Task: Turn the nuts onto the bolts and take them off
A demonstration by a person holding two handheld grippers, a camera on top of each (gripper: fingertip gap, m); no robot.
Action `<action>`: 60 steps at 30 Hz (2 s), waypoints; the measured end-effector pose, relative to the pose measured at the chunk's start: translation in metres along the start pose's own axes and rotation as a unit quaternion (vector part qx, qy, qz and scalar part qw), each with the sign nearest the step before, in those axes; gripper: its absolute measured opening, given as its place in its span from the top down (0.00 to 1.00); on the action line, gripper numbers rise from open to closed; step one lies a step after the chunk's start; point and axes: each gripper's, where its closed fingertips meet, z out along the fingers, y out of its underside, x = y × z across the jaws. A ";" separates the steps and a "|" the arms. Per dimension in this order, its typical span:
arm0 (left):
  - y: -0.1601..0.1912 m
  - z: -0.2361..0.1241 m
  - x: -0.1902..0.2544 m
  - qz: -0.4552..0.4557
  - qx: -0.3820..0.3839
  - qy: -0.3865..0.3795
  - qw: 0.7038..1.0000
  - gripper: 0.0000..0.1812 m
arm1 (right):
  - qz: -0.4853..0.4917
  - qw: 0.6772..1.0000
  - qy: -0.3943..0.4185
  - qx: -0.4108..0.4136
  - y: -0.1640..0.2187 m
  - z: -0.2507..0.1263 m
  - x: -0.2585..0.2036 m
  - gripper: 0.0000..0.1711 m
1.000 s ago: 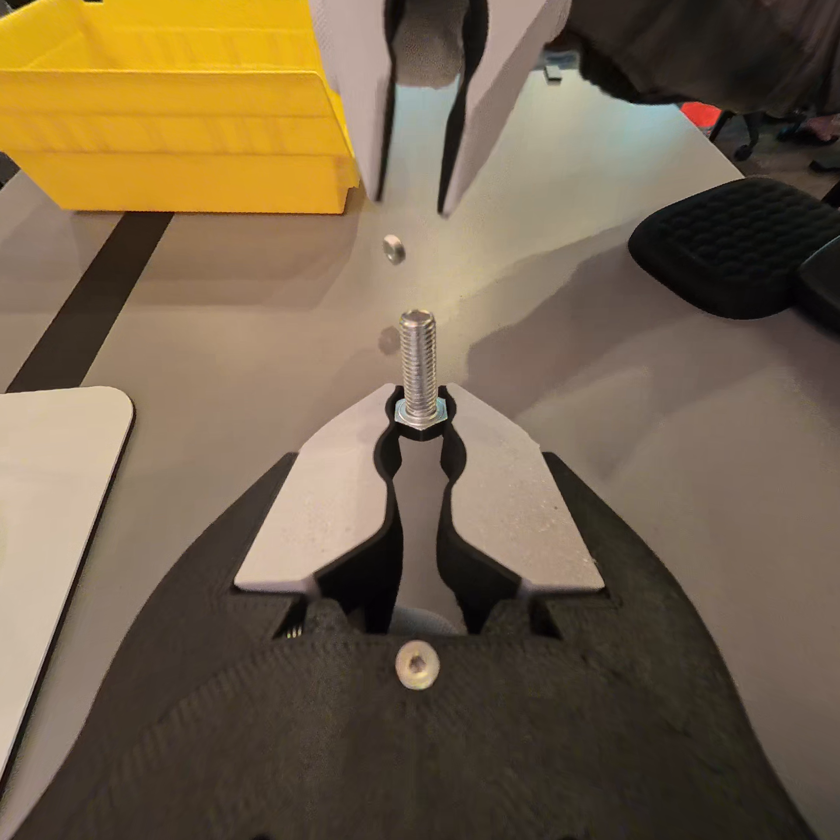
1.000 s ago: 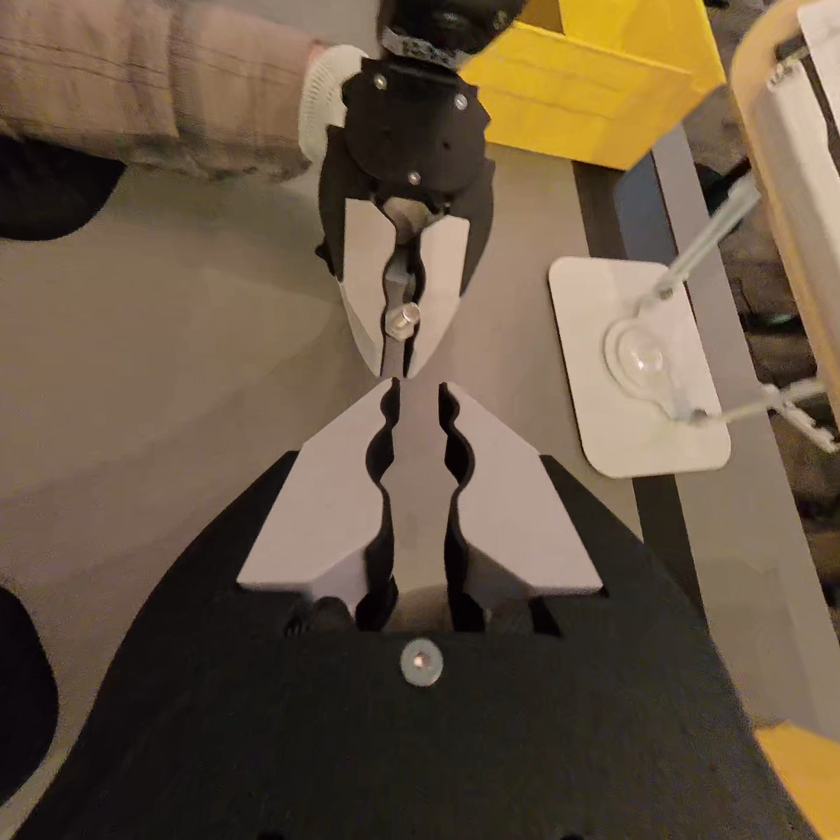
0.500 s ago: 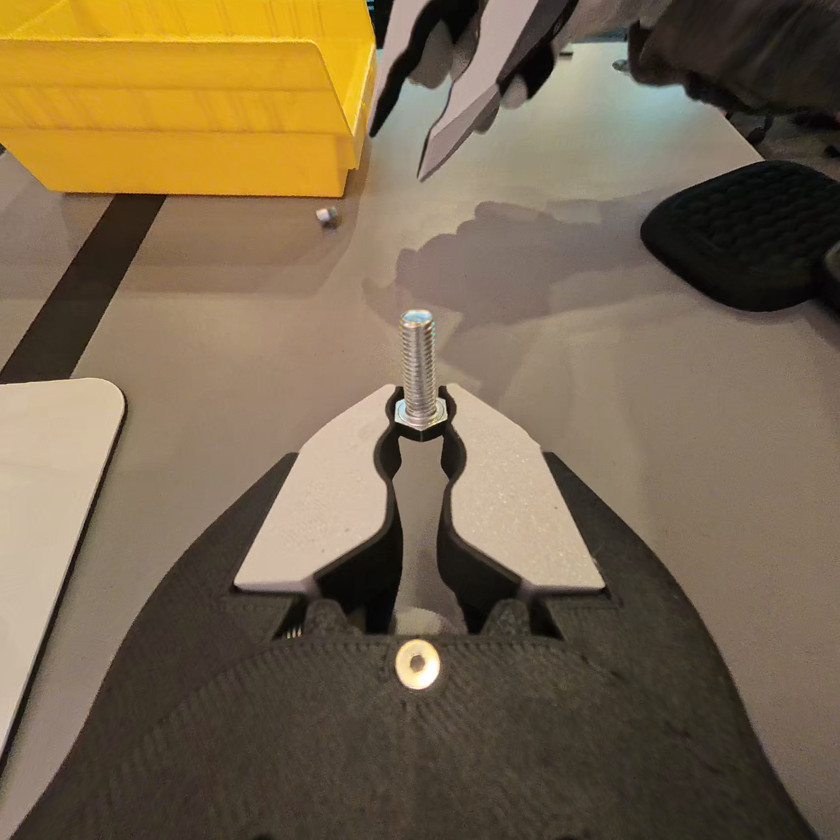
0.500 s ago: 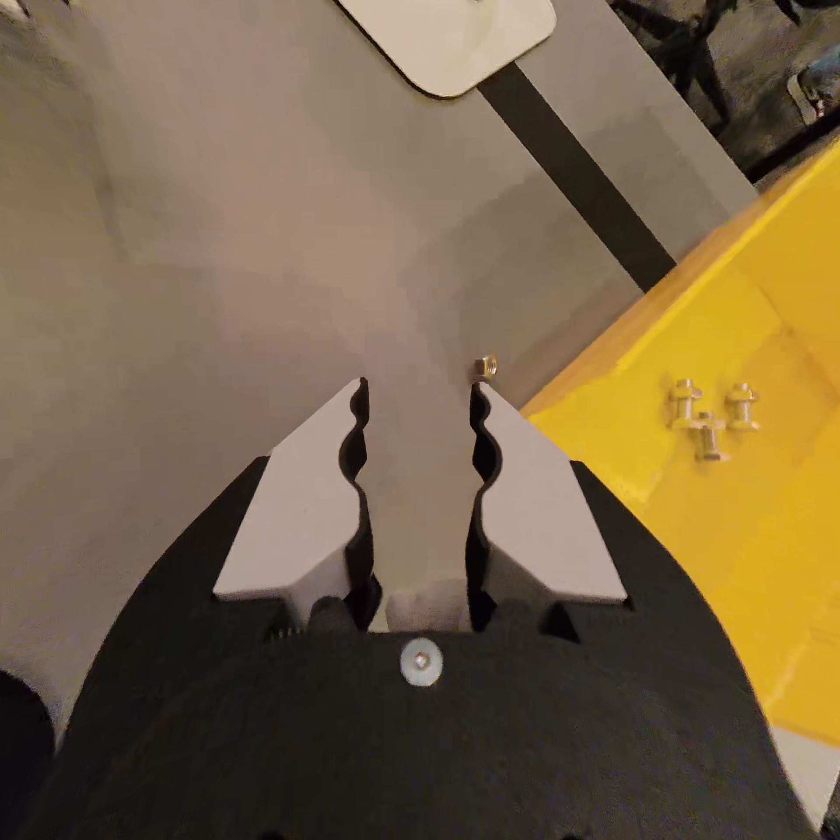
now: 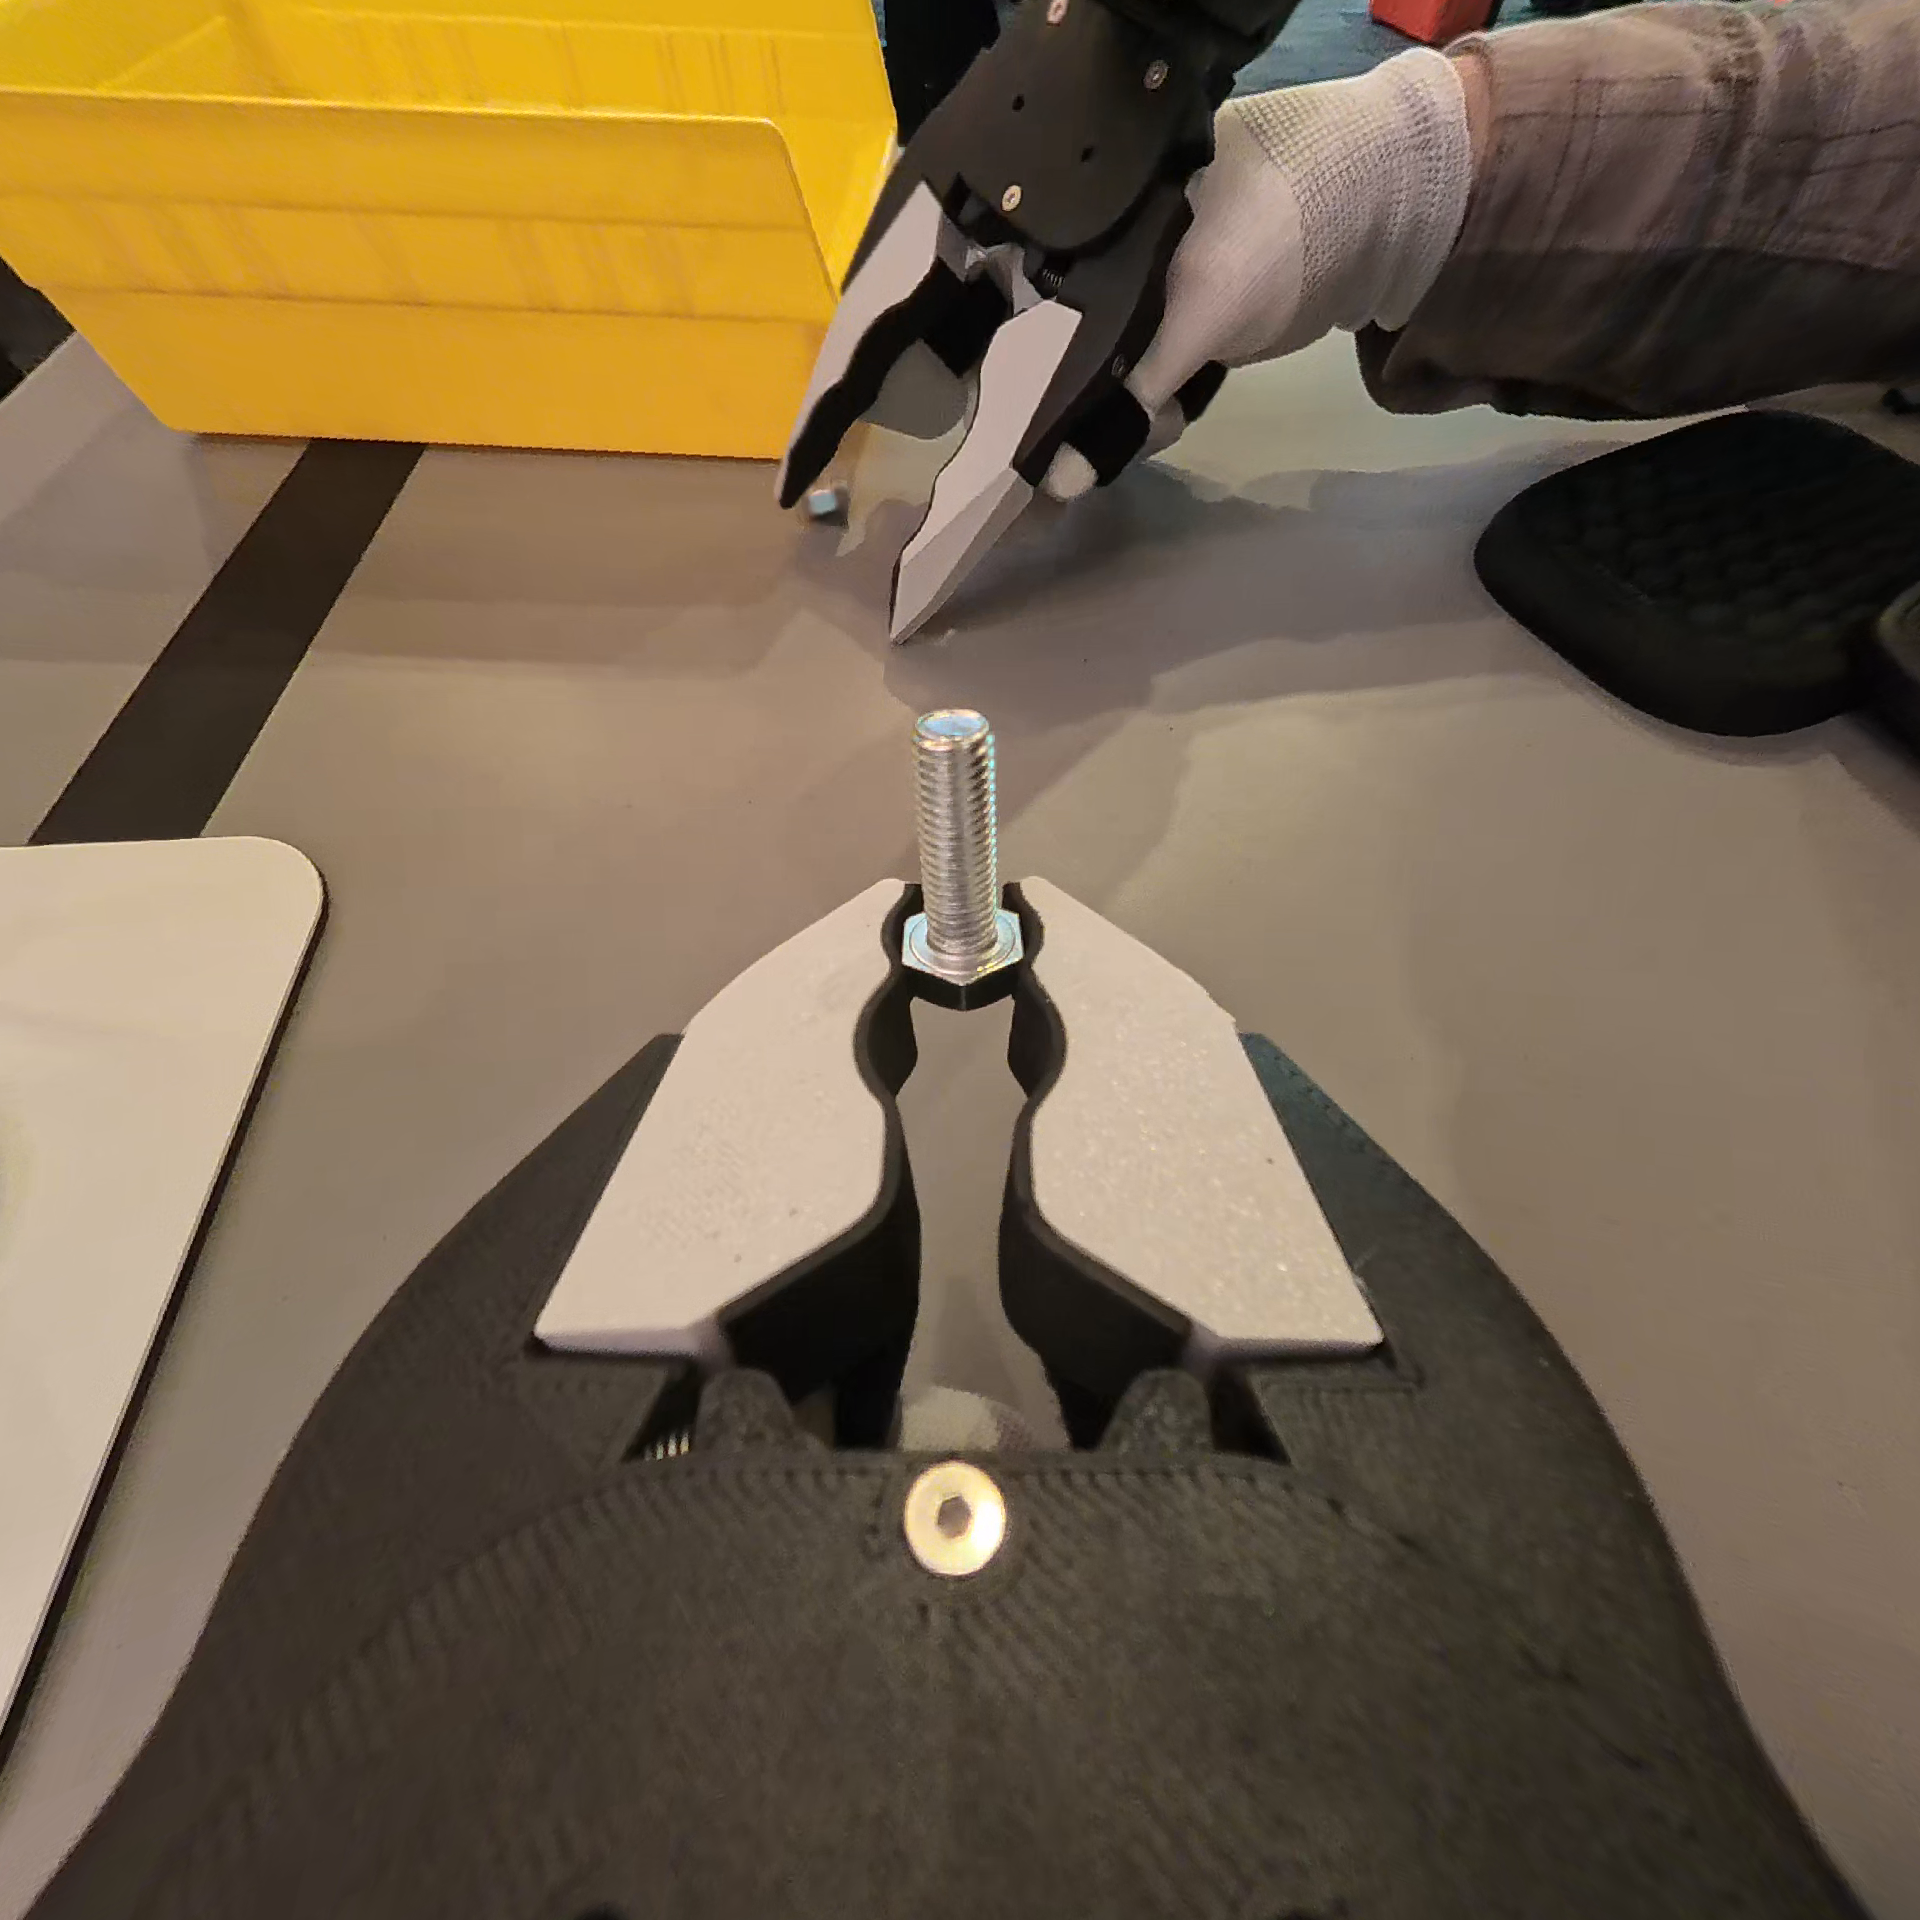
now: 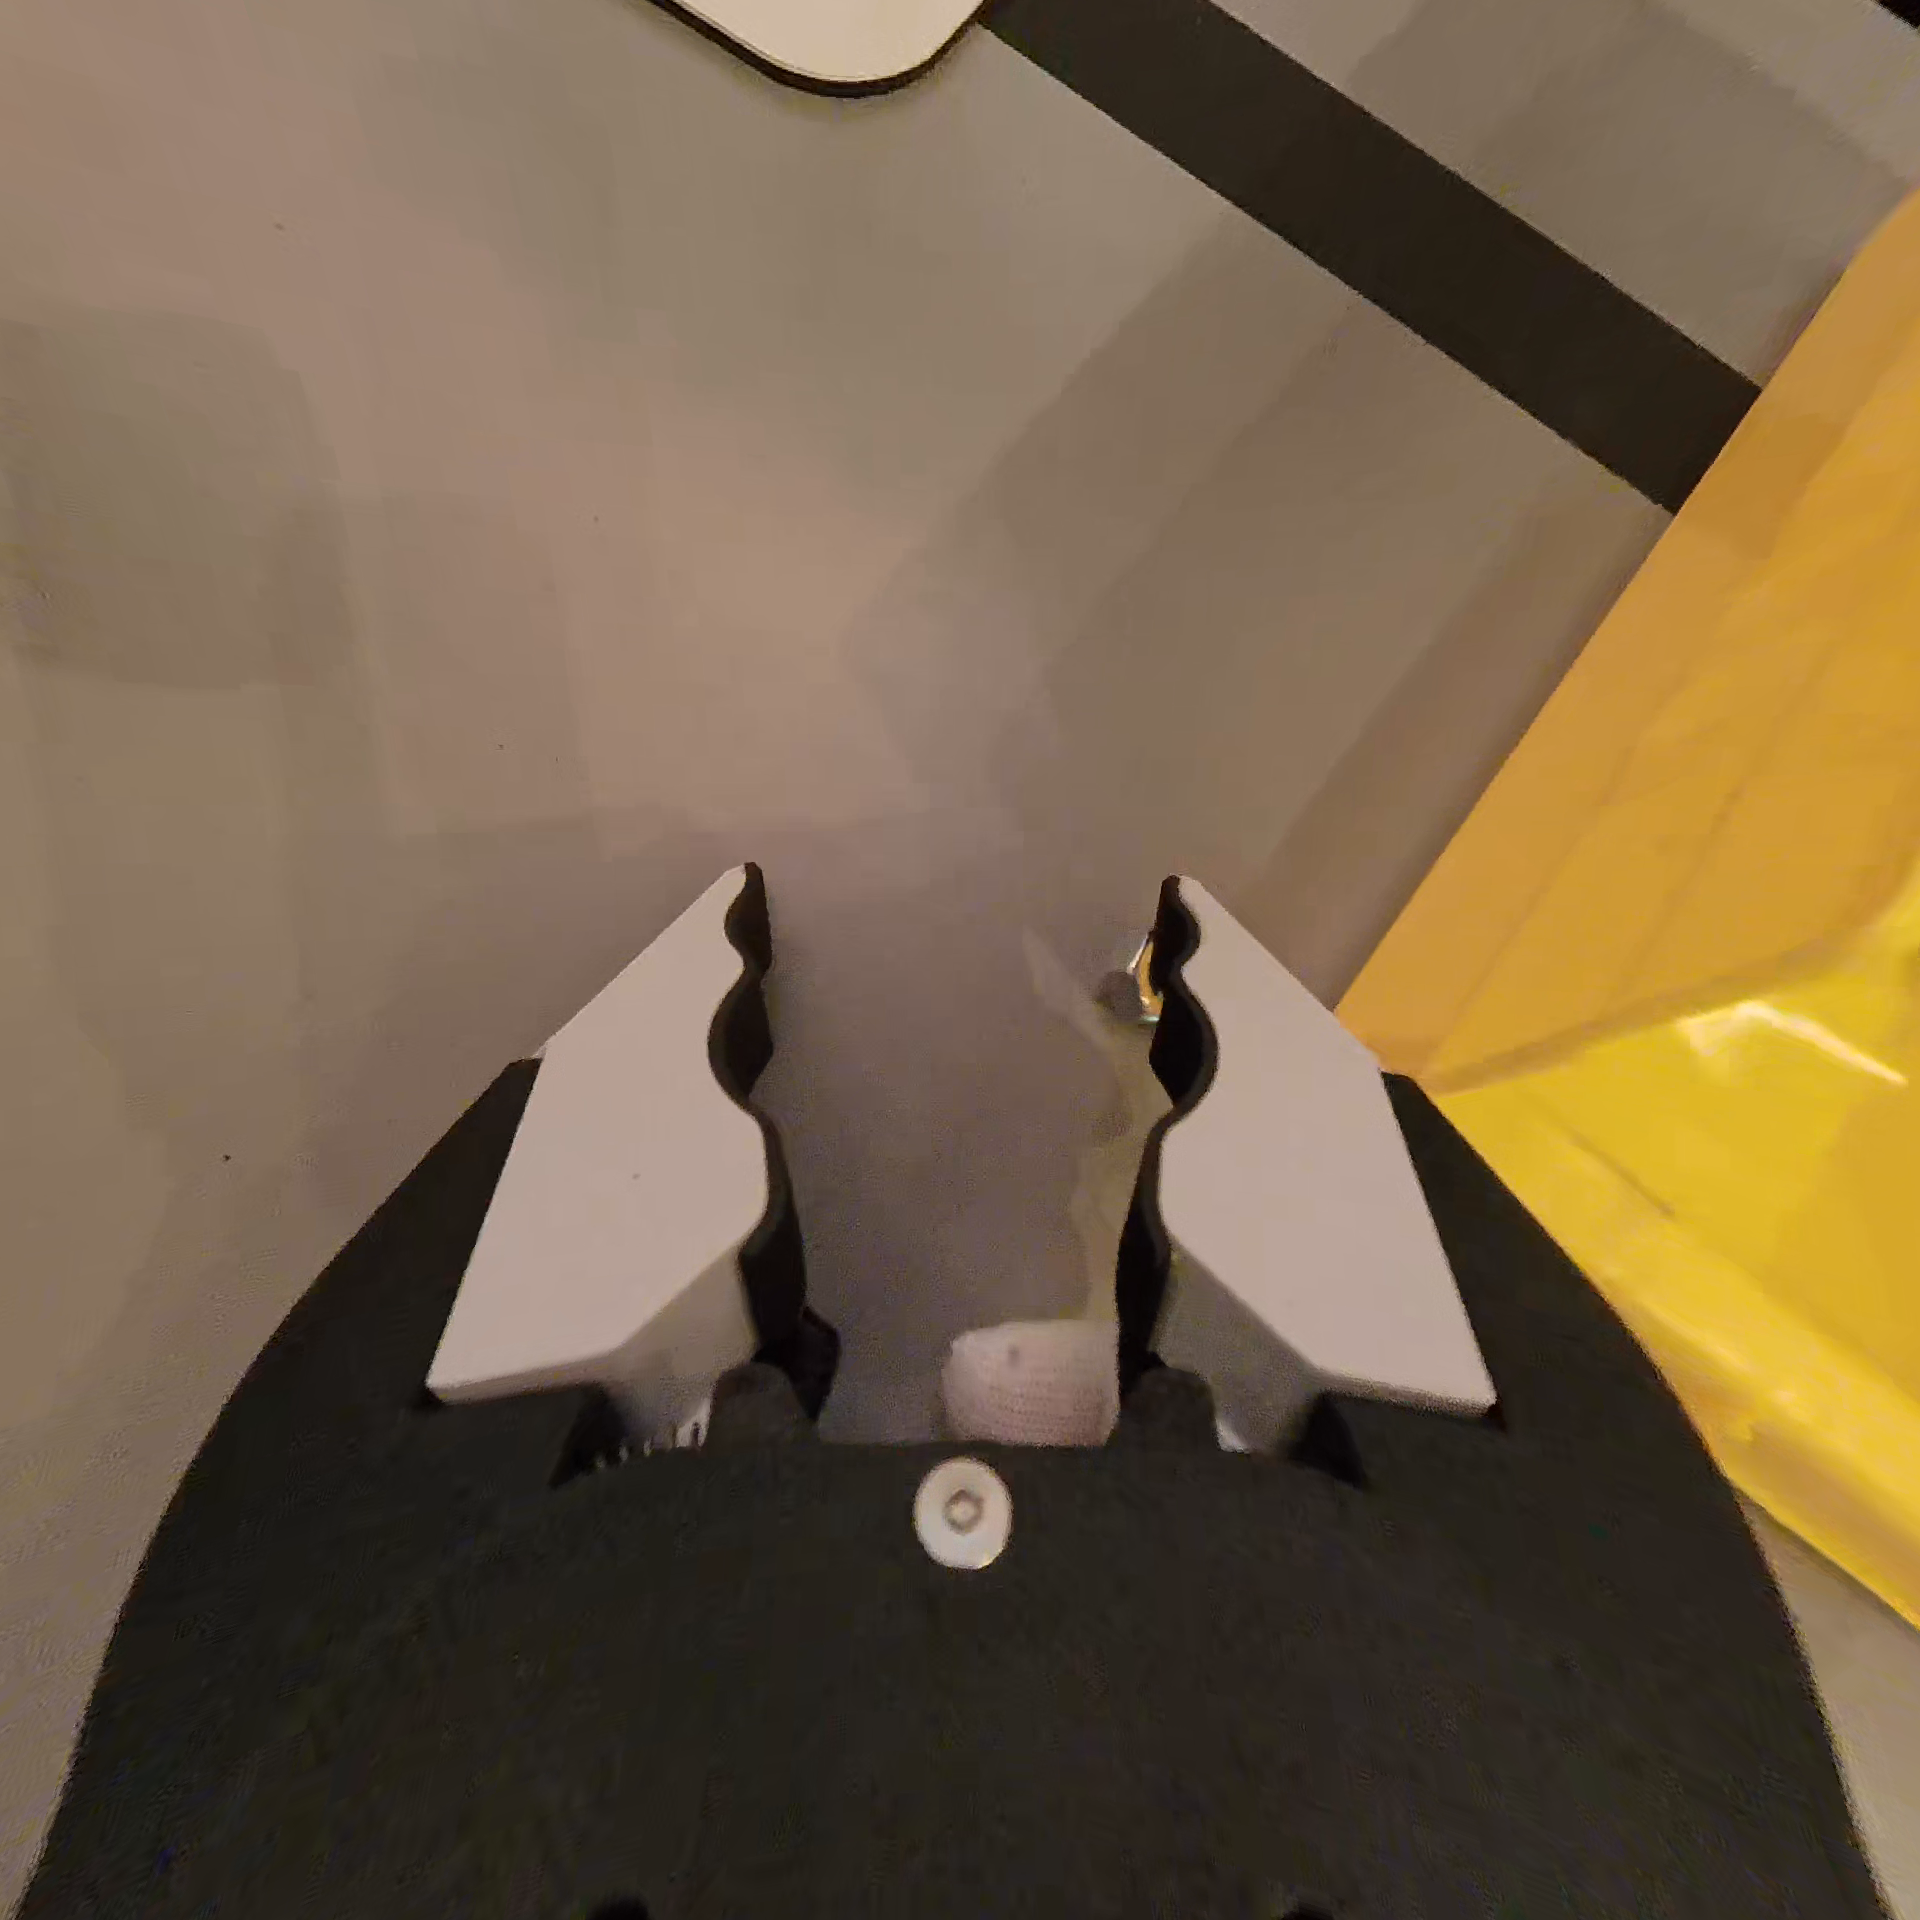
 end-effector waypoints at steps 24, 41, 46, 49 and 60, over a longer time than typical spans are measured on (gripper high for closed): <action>-0.001 -0.001 0.000 -0.001 -0.001 0.000 1.000 0.92 | 0.017 0.999 0.020 0.020 0.010 -0.011 0.010 0.56; -0.007 -0.040 -0.012 -0.004 0.002 -0.056 0.998 0.92 | -0.132 0.966 -0.220 -0.003 -0.023 -0.009 -0.202 0.71; 0.015 -0.053 -0.003 -0.020 -0.032 -0.091 0.995 0.92 | -0.193 0.946 -0.260 -0.003 -0.041 -0.001 -0.245 0.72; 0.024 -0.053 -0.003 -0.042 0.008 -0.099 0.994 0.92 | -0.215 0.943 -0.254 0.012 -0.055 -0.006 -0.237 0.76; 0.033 -0.052 -0.006 -0.037 -0.021 -0.102 0.994 0.92 | -0.220 0.945 -0.239 -0.047 -0.044 0.014 -0.224 0.90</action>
